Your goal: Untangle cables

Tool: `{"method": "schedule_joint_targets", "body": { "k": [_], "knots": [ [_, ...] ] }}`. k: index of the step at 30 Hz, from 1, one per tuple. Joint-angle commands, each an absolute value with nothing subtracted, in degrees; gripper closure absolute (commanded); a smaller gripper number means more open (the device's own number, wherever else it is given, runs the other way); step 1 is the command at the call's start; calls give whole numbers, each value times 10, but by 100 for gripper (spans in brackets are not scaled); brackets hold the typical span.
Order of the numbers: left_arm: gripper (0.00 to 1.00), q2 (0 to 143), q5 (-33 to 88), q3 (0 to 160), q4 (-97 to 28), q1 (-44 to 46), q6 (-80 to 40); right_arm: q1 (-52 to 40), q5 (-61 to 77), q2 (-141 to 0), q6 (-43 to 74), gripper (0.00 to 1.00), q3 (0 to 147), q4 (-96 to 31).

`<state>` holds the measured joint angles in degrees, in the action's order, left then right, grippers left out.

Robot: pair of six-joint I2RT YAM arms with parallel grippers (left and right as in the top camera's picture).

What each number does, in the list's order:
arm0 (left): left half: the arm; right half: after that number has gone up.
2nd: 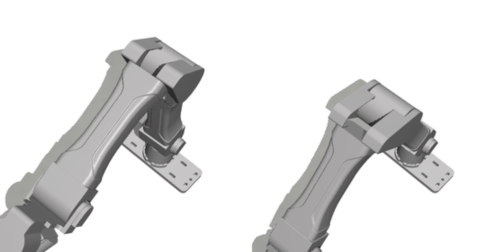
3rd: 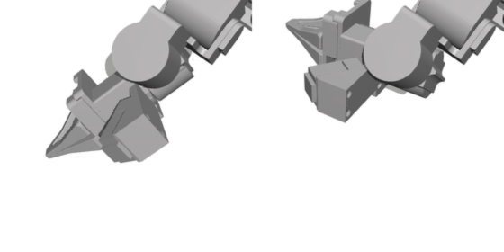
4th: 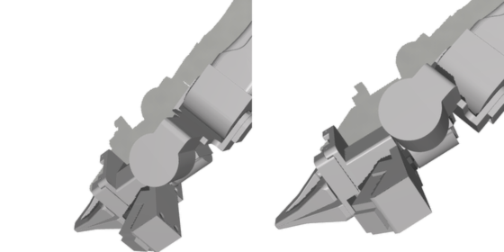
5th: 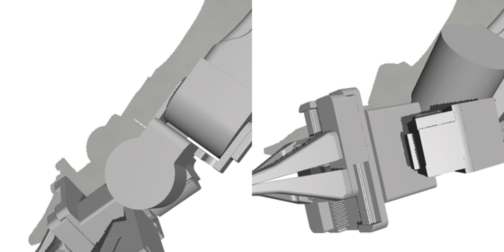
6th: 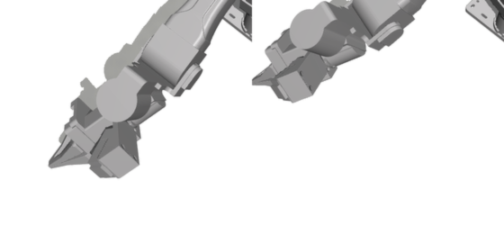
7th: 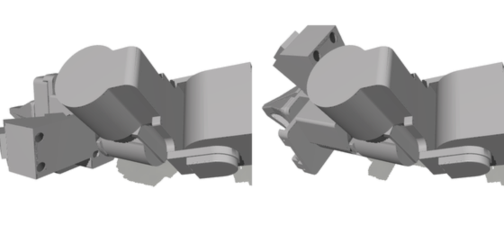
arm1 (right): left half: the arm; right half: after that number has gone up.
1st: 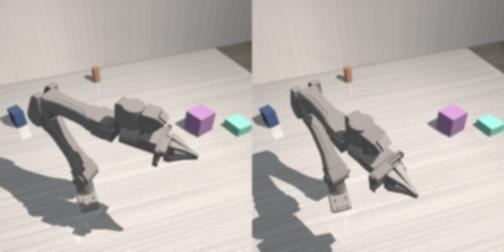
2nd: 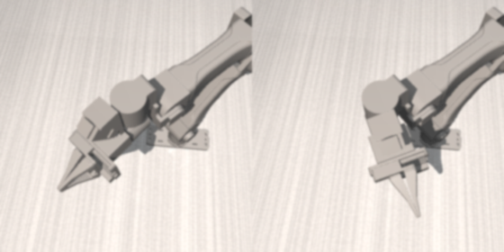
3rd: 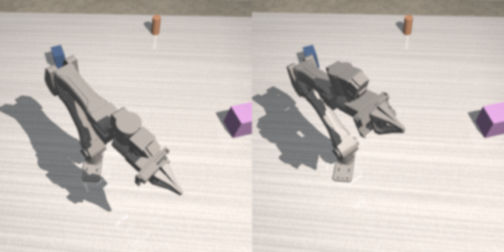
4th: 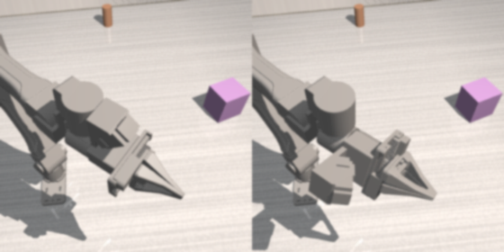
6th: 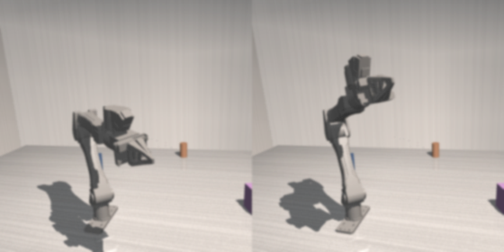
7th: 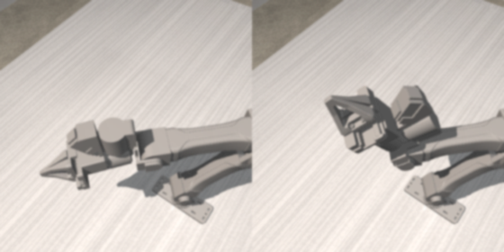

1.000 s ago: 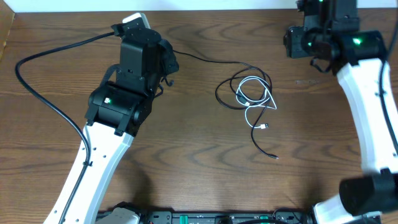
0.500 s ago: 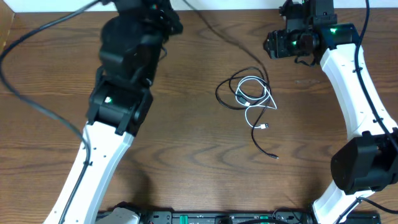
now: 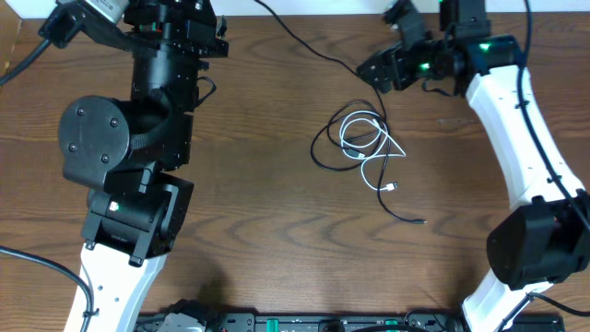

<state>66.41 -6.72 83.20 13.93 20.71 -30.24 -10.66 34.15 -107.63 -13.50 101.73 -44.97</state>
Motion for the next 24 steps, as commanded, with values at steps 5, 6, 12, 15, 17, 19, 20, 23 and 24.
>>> {"method": "schedule_joint_targets", "body": {
  "k": [5,6,12,15,17,19,20,23,24],
  "knots": [
    [92,659,-59,844,140,205,-324,-161,377,-1076,-189,22,1019,-414],
    [93,658,-50,844,141,205,-326,-170,377,-1078,-189,21,1019,-402],
    [92,657,-23,844,138,205,-334,-214,355,-1099,-165,21,1019,-297],
    [93,657,-19,844,132,205,-349,-231,344,-1113,-136,19,1019,-236],
    [92,657,-19,844,130,205,-361,-242,344,-1125,-117,19,1019,-197],
    [92,656,-18,844,129,205,-366,-252,344,-1138,-106,19,1019,-170],
    [92,655,-16,844,129,206,-368,-257,341,-1146,-102,21,1019,-156],
    [92,653,-4,844,125,205,-368,-263,289,-1161,-72,39,1019,-127],
    [92,653,-4,844,121,205,-368,-263,272,-1162,-63,50,1019,-123]
  ]
}}
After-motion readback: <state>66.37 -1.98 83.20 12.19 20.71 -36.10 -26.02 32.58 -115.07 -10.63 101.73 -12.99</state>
